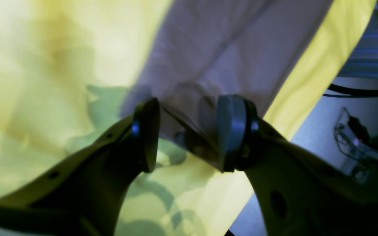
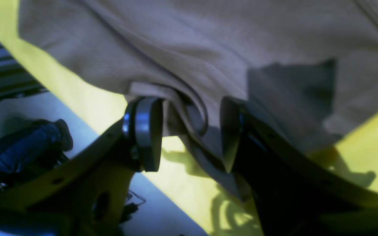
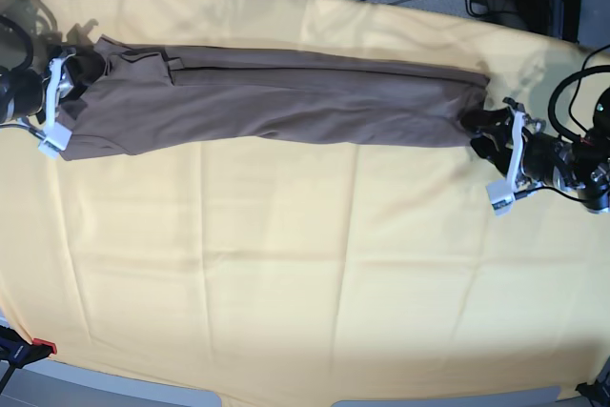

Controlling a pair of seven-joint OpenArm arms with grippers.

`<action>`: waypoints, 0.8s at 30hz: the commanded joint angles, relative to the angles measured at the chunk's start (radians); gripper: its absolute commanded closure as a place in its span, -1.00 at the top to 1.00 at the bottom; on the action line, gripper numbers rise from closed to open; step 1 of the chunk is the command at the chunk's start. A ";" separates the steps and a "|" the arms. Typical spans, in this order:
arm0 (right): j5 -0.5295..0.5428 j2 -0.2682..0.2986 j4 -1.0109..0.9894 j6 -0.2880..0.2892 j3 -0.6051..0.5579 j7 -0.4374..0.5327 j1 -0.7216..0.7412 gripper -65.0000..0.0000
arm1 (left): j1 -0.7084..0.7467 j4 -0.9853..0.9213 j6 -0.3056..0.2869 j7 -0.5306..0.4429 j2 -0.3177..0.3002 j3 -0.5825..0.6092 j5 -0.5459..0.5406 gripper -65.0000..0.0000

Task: Fold the T-shirt properly
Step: 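Release and regrasp the folded strip ends with both grippers, then move the left gripper to the strip end and grasp it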

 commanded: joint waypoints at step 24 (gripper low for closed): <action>-0.427 -0.336 0.023 0.005 0.248 0.285 -0.044 -1.00 | 0.468 -0.021 0.061 0.034 0.095 -0.995 -0.050 -0.08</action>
